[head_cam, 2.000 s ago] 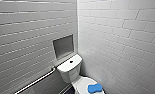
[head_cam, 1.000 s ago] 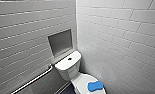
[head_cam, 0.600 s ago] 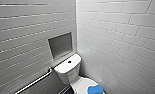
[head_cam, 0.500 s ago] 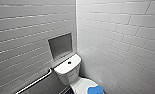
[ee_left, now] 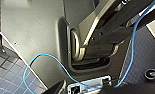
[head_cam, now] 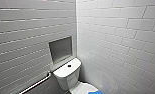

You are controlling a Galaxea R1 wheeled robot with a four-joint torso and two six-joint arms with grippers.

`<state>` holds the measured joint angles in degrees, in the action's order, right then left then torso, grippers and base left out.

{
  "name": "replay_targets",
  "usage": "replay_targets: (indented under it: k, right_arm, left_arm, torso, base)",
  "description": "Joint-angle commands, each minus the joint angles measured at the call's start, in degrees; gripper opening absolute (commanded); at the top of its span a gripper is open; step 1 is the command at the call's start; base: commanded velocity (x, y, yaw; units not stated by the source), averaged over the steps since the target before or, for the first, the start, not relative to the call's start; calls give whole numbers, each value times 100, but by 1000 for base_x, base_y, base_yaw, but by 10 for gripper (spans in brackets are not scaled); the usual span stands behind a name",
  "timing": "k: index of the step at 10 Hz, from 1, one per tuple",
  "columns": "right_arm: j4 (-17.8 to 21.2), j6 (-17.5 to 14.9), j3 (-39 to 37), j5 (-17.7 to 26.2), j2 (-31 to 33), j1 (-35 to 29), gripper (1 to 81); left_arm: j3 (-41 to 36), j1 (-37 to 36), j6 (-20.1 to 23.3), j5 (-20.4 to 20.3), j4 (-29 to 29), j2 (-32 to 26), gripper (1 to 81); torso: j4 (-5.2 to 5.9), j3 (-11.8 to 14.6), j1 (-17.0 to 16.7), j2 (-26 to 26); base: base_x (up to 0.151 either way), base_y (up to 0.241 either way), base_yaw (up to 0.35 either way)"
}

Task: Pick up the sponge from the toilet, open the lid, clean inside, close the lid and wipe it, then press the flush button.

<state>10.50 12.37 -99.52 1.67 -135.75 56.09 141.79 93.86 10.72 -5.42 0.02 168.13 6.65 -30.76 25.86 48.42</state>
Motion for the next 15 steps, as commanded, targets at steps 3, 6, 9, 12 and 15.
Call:
replay_targets:
  k: [3,6,9,12,15]
  right_arm:
    - [365,151,-135,246,-165,-954,811]
    - [365,257,-347,255,-323,-1121,811]
    - [357,459,-444,290,-507,-1358,811]
    - [348,784,-787,439,-895,-1648,811]
    - [374,1223,-1427,492,-1360,-1763,811]
  left_arm:
    - [-28,164,53,393,33,54,811]
    - [-28,243,53,402,33,124,811]
    - [42,305,53,375,-11,124,811]
    - [42,305,53,384,-2,195,811]
    - [42,305,53,384,-38,177,811]
  torso:
    - [0,-625,553,863]
    - [0,-1163,918,1443]
    - [0,-1746,1316,2064]
    - [0,-1580,1670,2601]
    - [0,-1648,2050,3213]
  base:
    - [0,0,0]
    - [0,0,0]
    - [0,0,0]
    - [0,0,0]
    - [0,0,0]
